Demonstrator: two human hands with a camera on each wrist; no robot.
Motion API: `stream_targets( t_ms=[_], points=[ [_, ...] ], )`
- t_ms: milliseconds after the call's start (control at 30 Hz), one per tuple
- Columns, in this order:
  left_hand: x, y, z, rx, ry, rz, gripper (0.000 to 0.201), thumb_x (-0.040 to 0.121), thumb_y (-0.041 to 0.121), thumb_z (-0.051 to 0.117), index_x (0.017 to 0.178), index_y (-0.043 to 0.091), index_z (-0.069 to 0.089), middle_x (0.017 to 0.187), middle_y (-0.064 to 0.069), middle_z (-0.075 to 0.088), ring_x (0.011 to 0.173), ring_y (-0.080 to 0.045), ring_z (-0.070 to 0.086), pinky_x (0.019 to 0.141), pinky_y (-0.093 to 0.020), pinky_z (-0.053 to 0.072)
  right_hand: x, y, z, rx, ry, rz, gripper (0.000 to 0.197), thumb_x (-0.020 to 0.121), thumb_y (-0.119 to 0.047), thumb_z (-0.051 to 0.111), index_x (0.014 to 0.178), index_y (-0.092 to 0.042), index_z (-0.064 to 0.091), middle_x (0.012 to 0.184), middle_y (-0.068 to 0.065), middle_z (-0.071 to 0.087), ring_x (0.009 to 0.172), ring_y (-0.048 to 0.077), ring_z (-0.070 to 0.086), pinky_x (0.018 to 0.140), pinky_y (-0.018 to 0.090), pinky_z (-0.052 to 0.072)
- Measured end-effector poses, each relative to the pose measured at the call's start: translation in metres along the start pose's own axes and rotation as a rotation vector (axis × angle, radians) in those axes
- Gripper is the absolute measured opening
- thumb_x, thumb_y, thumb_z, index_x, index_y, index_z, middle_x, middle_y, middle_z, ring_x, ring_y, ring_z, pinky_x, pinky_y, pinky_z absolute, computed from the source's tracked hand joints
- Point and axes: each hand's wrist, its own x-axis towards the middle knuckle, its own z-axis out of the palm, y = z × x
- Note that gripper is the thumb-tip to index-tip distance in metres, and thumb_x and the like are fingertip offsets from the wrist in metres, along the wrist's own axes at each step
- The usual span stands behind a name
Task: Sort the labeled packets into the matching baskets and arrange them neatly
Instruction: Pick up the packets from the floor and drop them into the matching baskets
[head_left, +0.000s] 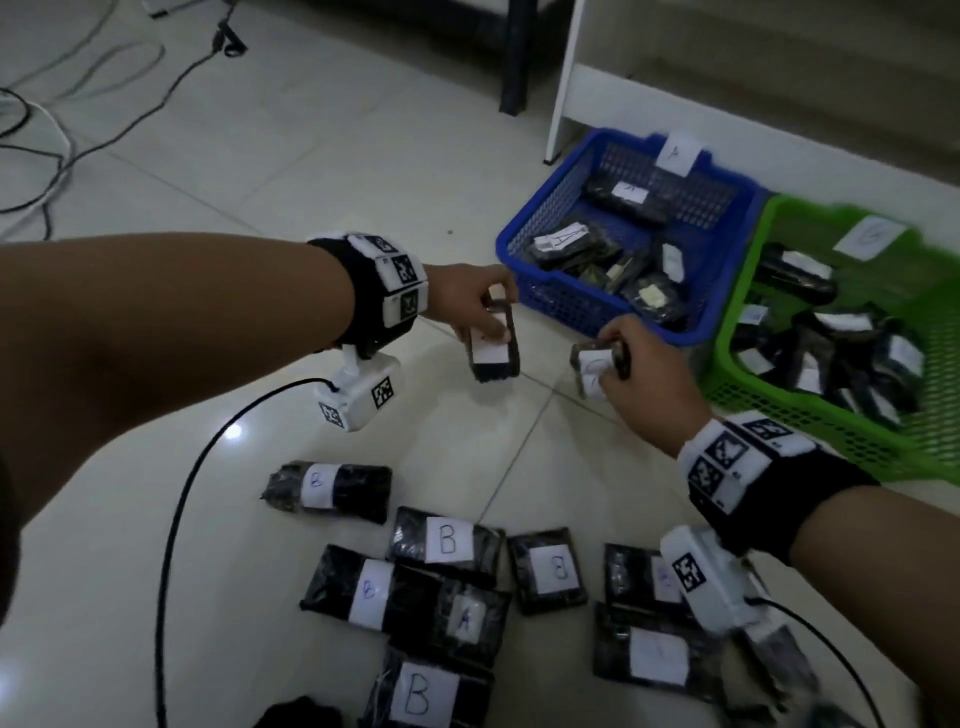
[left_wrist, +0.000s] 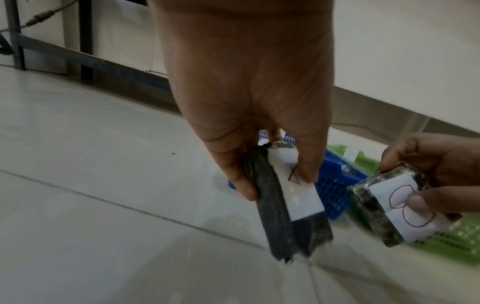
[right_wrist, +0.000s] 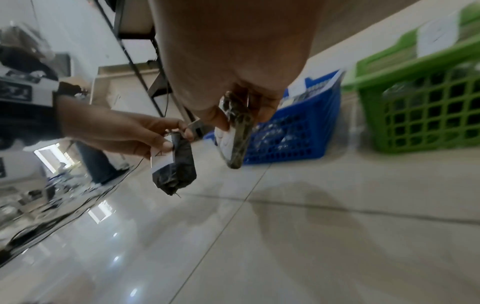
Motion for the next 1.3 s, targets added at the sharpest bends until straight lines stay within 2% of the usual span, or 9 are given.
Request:
stream_targets(
  t_ms=[267, 333, 433, 700, 933, 1033, 1100, 1167, 1300],
  points=[
    [0.054, 0.076, 0.002, -0.667, 0.149, 0.075, 0.022, 0.094, 0.009, 0.042, 0.114, 0.012, 0.051, 0.110, -0.009, 0.056, 0.096, -0.020, 0.060, 0.083, -0.033, 0.056, 0.021, 0.058, -0.090, 0.145, 0.343, 0.247, 0.022, 0.087, -0.004, 0.056, 0.104, -0.012, 0.044, 0.095, 0.006, 0.053, 0.083, 0.024, 0.053, 0.068, 0.029, 0.039],
    [0.072, 0.084, 0.005, -0.641, 0.244, 0.088, 0.017, 0.094, 0.013, 0.048, 0.111, 0.012, 0.050, 0.114, -0.014, 0.057, 0.096, -0.024, 0.059, 0.080, -0.032, 0.054, 0.029, 0.079, -0.106, 0.155, 0.380, 0.331, 0.023, 0.087, -0.004, 0.057, 0.103, -0.010, 0.042, 0.092, 0.010, 0.052, 0.080, 0.026, 0.052, 0.061, 0.028, 0.038],
    [0.100, 0.091, 0.012, -0.518, 0.442, 0.106, 0.014, 0.090, 0.022, 0.060, 0.093, 0.015, 0.049, 0.091, -0.011, 0.055, 0.082, -0.020, 0.053, 0.073, -0.032, 0.044, 0.037, 0.110, -0.125, 0.140, 0.464, 0.420, 0.022, 0.085, -0.002, 0.056, 0.104, -0.008, 0.046, 0.089, 0.013, 0.054, 0.077, 0.025, 0.050, 0.061, 0.030, 0.038],
    [0.170, 0.100, 0.021, -0.219, 0.706, 0.053, 0.033, 0.081, 0.028, 0.071, 0.101, 0.009, 0.052, 0.104, -0.011, 0.061, 0.092, -0.025, 0.059, 0.074, -0.032, 0.047, 0.056, 0.176, -0.142, 0.162, 0.593, 0.537, 0.016, 0.083, -0.003, 0.060, 0.090, -0.016, 0.055, 0.105, 0.014, 0.064, 0.094, 0.029, 0.060, 0.072, 0.025, 0.037],
    [0.199, 0.102, 0.064, 0.141, 0.373, 0.061, 0.043, 0.085, 0.034, 0.065, 0.115, 0.004, 0.058, 0.110, -0.009, 0.063, 0.101, -0.023, 0.057, 0.083, -0.031, 0.046, 0.067, 0.200, -0.118, 0.034, 0.530, 0.593, 0.023, 0.087, -0.009, 0.061, 0.110, -0.007, 0.059, 0.114, 0.019, 0.061, 0.094, 0.030, 0.059, 0.070, 0.028, 0.040],
    [0.200, 0.102, 0.068, 0.288, 0.421, 0.048, 0.052, 0.084, 0.034, 0.066, 0.125, 0.005, 0.054, 0.119, -0.021, 0.054, 0.118, -0.031, 0.045, 0.098, -0.035, 0.038, 0.067, 0.213, -0.106, -0.112, 0.415, 0.576, 0.022, 0.085, -0.012, 0.065, 0.107, -0.009, 0.064, 0.126, 0.019, 0.052, 0.104, 0.036, 0.057, 0.089, 0.034, 0.045],
    [0.200, 0.101, 0.066, 0.209, 0.478, 0.085, 0.055, 0.078, 0.027, 0.072, 0.124, 0.007, 0.050, 0.119, -0.019, 0.051, 0.113, -0.031, 0.047, 0.091, -0.034, 0.040, 0.065, 0.217, -0.101, -0.206, 0.393, 0.544, 0.024, 0.084, -0.015, 0.065, 0.107, -0.009, 0.066, 0.127, 0.019, 0.050, 0.110, 0.039, 0.054, 0.098, 0.040, 0.044],
    [0.200, 0.101, 0.067, 0.172, 0.467, 0.145, 0.046, 0.079, 0.024, 0.071, 0.118, 0.010, 0.050, 0.115, -0.017, 0.053, 0.106, -0.031, 0.052, 0.083, -0.032, 0.041, 0.066, 0.215, -0.100, -0.250, 0.382, 0.489, 0.028, 0.085, -0.018, 0.062, 0.111, -0.008, 0.067, 0.124, 0.020, 0.055, 0.111, 0.039, 0.053, 0.097, 0.042, 0.046],
    [0.192, 0.101, 0.060, 0.362, 0.409, 0.117, 0.038, 0.091, 0.047, 0.049, 0.117, 0.022, 0.061, 0.115, -0.015, 0.057, 0.109, -0.033, 0.054, 0.093, -0.040, 0.045, 0.065, 0.206, -0.099, -0.318, 0.240, 0.499, 0.041, 0.087, -0.037, 0.054, 0.124, -0.019, 0.060, 0.128, 0.015, 0.058, 0.114, 0.038, 0.054, 0.094, 0.049, 0.048]
  ],
)
